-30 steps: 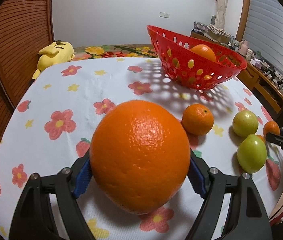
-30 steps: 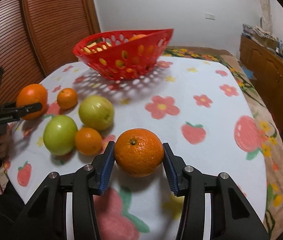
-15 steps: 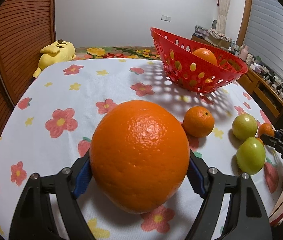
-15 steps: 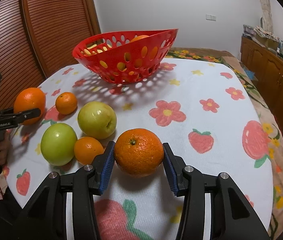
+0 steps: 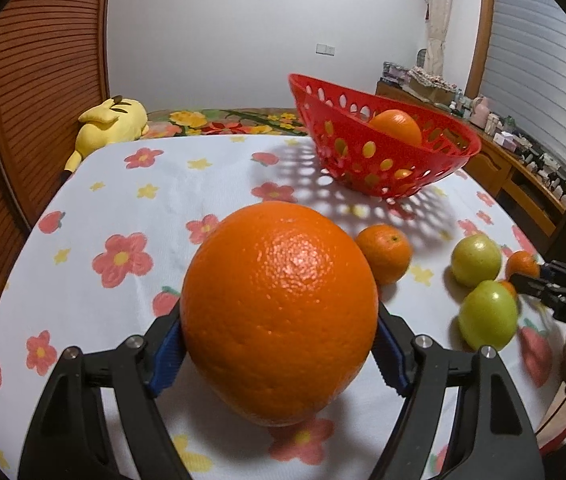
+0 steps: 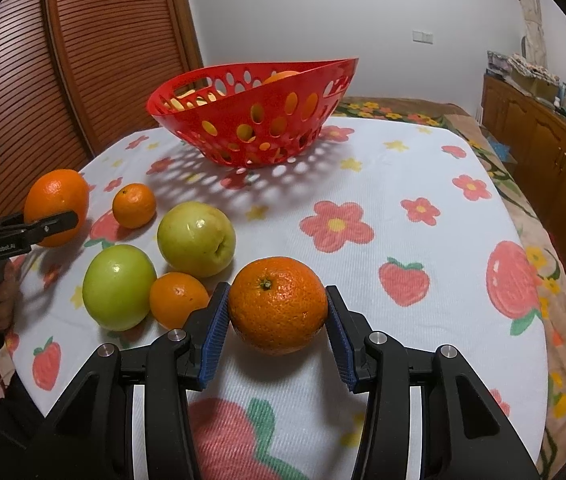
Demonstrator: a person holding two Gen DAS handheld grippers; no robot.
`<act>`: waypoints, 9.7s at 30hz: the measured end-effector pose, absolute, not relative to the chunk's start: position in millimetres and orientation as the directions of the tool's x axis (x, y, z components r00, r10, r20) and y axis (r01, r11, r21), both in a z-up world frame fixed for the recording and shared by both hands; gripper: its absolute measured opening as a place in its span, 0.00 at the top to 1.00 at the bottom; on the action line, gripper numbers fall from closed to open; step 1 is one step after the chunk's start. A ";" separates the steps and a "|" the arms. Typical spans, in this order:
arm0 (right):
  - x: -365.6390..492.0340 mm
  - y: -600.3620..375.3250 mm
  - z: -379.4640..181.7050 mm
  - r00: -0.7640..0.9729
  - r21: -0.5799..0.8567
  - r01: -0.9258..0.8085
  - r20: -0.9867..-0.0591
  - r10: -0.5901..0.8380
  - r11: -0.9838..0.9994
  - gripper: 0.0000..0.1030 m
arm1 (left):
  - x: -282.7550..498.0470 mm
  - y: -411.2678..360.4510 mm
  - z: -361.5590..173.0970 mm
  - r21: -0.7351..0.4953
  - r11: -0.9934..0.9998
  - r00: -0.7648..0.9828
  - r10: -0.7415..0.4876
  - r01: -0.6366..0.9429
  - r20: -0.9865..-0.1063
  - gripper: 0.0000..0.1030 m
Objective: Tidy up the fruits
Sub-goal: 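Lift the large orange and mandarin and carry both over the red basket, then open the right tool to drop the mandarin, then open the left tool over the basket, then close the left tool on a green apple while the right tool grasps a mandarin, then carry the green apple and mandarin over the basket and open the right tool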
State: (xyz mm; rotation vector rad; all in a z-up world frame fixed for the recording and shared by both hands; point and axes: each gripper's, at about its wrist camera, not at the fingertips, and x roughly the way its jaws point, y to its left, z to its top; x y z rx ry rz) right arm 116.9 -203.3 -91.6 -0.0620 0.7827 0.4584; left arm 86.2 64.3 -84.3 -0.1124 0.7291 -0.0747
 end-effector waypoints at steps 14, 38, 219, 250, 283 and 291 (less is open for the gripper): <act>121.4 -204.8 -75.0 0.626 0.126 -0.423 -0.675 0.390 0.897 0.55 | 94.9 29.8 -50.5 -0.113 0.987 0.775 -0.160 0.114 -0.612 0.24; 188.9 -152.2 8.6 0.695 -0.022 -0.499 -0.608 0.384 0.867 0.55 | 133.1 5.9 -8.3 -0.075 0.977 0.788 -0.205 0.199 -0.580 0.24; 101.7 -210.4 -82.4 0.626 0.148 -0.411 -0.672 0.396 0.900 0.66 | 92.8 -53.8 -85.4 -0.285 0.906 0.607 -0.421 0.312 -0.673 0.41; 102.6 -210.5 -87.0 0.630 0.163 -0.396 -0.668 0.397 0.904 0.66 | 90.7 -56.4 -84.2 -0.203 0.936 0.633 -0.345 0.288 -0.693 0.50; 122.6 -193.2 -26.2 0.658 0.113 -0.480 -0.610 0.442 0.870 0.66 | 122.2 -4.9 9.0 -0.141 0.966 0.811 -0.258 0.216 -0.525 0.50; 158.4 -181.4 -4.1 0.674 0.086 -0.510 -0.578 0.460 0.856 0.66 | 154.6 -8.9 6.8 -0.127 0.964 0.803 -0.264 0.232 -0.535 0.50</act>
